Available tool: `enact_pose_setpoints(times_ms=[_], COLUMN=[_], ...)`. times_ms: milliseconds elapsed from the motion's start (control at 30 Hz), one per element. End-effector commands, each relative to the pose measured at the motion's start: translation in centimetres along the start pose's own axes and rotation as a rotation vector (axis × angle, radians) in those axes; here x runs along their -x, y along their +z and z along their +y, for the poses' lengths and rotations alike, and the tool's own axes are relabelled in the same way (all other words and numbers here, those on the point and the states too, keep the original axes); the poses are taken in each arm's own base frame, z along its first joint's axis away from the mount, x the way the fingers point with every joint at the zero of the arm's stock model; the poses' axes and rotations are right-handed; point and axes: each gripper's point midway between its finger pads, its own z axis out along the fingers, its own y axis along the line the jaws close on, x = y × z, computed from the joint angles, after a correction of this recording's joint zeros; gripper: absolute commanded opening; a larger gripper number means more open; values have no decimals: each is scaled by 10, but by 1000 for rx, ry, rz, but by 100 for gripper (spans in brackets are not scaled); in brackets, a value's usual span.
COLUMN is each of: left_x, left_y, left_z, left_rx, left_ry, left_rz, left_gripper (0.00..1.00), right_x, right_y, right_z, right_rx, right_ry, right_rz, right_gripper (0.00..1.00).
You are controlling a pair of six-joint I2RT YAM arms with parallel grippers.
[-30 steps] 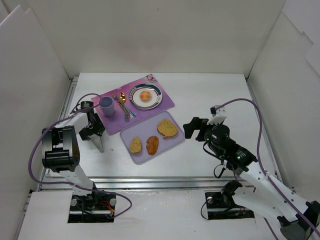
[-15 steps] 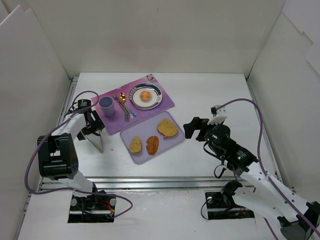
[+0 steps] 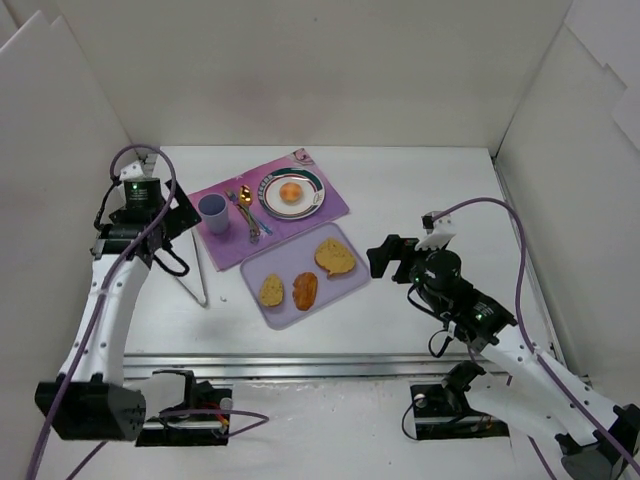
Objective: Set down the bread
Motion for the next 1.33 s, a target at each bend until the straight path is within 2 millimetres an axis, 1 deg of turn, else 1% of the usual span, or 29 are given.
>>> enact_pose_setpoints(times_ms=[0, 33, 67, 100, 133, 167, 200, 233, 267, 300, 333, 367, 400, 433, 467, 500, 533, 567, 600, 667, 700, 733, 800, 833, 967, 1067, 1133, 1300], left_x=[27, 29, 16, 13, 14, -8, -12, -12, -19, -35, -38, -44, -48, -52, -62, -61, -63, -66, -65, -71, -68, -73, -76, -83, -91, -94, -97, -100], left_y=[-59, -67, -73, -85, -90, -88, -96, -101, -101, -105, -110, -112, -119, -127, -125, -134, -138, -140, -145, -150, -159, -160, -160, -154, -146, -146, -151, -154], left_z=[-26, -37, -52, -60, -72, -83, -89, -98, -102, -109, -118, -121, -124, -132, -132, -132, -134, -130, -130, -128, -127, -127, -124, -123, -125, -131, -136, -138], left_rx=[-154, -207, -261, -313, -364, -411, -456, -501, -526, -571, -616, -642, -670, -712, -722, -751, -771, -784, -800, -826, -852, -861, -864, -850, -841, -859, -882, -893], left_ry=[7, 21, 66, 93, 105, 152, 164, 183, 203, 235, 252, 266, 272, 284, 303, 300, 310, 317, 316, 337, 324, 332, 328, 335, 343, 352, 363, 367], left_rz=[-145, -171, -165, -198, -241, -214, -236, -273, -273, -261, -273, -270, -276, -291, -287, -313, -337, -352, -372, -385, -409, -407, -410, -394, -375, -366, -354, -356], left_gripper=[100, 100, 100, 100, 100, 100, 100, 100, 100, 100, 100, 100, 100, 100, 100, 100, 100, 100, 100, 100, 100, 100, 100, 100, 100, 100, 100, 100], right_x=[32, 33, 35, 36, 37, 38, 37, 38, 39, 40, 40, 38, 37, 37, 34, 34, 33, 31, 30, 29, 28, 27, 27, 28, 27, 27, 29, 31], right_y=[-7, -9, -12, -14, -15, -18, -19, -20, -21, -21, -21, -20, -19, -19, -17, -17, -16, -16, -15, -14, -14, -14, -14, -13, -12, -13, -15, -14], right_z=[16, 16, 19, 21, 22, 25, 26, 26, 27, 27, 27, 27, 28, 29, 30, 31, 34, 35, 36, 40, 42, 43, 43, 42, 42, 45, 45, 39], right_rx=[56, 59, 75, 89, 96, 117, 125, 125, 130, 129, 130, 134, 135, 138, 145, 148, 161, 166, 172, 193, 202, 205, 206, 203, 199, 214, 216, 191], right_ry=[34, 38, 41, 41, 44, 44, 45, 45, 42, 41, 36, 32, 31, 31, 26, 26, 25, 24, 22, 24, 23, 23, 21, 18, 15, 14, 15, 13], right_rz=[-90, -96, -97, -97, -100, -101, -99, -103, -107, -109, -107, -99, -95, -93, -80, -79, -68, -61, -57, -46, -44, -40, -42, -43, -43, -37, -48, -60], right_gripper=[98, 98, 98, 98, 98, 98, 98, 98, 98, 98, 98, 98, 98, 98, 98, 98, 98, 98, 98, 98, 98, 98, 98, 98, 98, 97, 97, 97])
